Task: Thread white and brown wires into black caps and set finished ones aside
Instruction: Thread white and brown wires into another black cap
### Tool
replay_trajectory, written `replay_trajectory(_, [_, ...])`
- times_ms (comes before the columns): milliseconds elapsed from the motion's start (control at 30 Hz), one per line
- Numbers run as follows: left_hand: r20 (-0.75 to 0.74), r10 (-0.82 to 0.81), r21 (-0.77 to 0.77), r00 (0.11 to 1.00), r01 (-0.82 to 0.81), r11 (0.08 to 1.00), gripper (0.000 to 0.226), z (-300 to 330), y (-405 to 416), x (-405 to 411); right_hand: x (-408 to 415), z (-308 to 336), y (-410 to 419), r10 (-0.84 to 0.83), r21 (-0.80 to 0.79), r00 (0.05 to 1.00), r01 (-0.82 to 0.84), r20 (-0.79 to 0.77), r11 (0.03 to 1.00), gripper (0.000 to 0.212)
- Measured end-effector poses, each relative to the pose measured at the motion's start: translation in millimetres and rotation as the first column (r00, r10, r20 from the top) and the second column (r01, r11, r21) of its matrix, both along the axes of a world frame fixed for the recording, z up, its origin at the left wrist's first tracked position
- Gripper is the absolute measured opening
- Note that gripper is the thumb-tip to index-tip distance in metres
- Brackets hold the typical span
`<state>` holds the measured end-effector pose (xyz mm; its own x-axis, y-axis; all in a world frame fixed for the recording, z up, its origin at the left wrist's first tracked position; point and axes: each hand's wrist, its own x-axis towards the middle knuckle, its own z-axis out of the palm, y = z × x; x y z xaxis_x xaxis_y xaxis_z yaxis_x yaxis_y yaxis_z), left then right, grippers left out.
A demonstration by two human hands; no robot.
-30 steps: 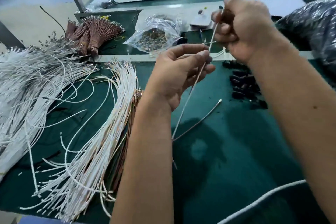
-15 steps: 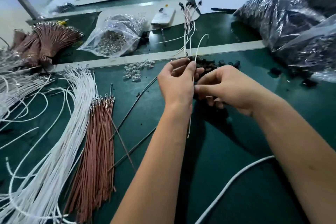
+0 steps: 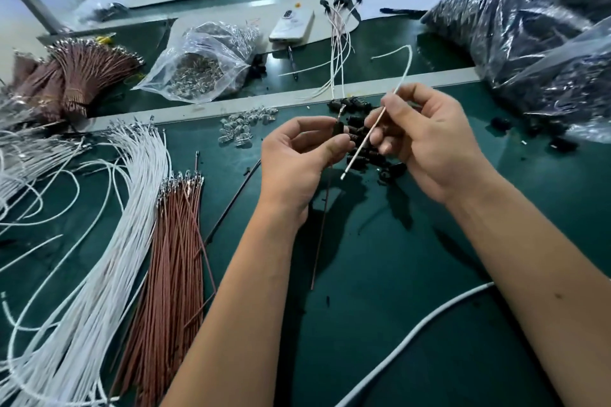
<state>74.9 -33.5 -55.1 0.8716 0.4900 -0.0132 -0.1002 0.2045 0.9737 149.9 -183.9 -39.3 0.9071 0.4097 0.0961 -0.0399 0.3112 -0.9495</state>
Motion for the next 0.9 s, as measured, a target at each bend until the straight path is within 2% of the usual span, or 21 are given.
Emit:
replay_trajectory(33, [-0.004,-0.007,0.021,1.000,0.007,1.000,0.027,-0.1,2.2,-0.5,0.0,-1.3,0.6,-0.029,0.023,0.999,0.029,0.037,0.999,0.005])
replay_trajectory(133, [-0.018,-0.021,0.081,1.000,0.022,0.996,0.028,-0.8,7.5,-0.7,1.0,-2.2,-0.7,-0.140,0.074,0.984,0.133,0.110,0.988,0.014])
replay_trajectory(333, [0.014,-0.078,0.081,0.997,0.077,0.994,0.027,-2.3,6.6,-1.5,0.5,3.0,-3.7,-0.340,0.114,0.902,0.321,0.264,0.940,0.015])
replay_trajectory(500, [0.110,-0.163,-0.034,0.980,0.168,0.985,0.028,-1.0,10.6,-1.8,-5.7,8.7,-3.5,-0.400,0.140,0.854,0.375,0.332,0.916,0.017])
replay_trajectory(667, [0.252,-0.259,-0.250,0.932,0.321,0.913,0.028,0.3,10.2,-2.0,-15.9,14.9,-2.5,-0.420,0.162,0.750,0.396,0.510,0.904,0.019])
replay_trajectory(767, [0.281,-0.286,-0.259,0.916,0.359,0.897,0.031,-0.9,10.8,-1.1,-22.1,16.5,1.3,-0.409,0.172,0.702,0.386,0.583,0.906,0.018])
replay_trajectory(900, [0.244,-0.276,-0.227,0.930,0.332,0.916,0.025,-1.3,11.8,-0.8,-23.7,15.3,2.8,-0.404,0.173,0.689,0.381,0.601,0.908,0.019])
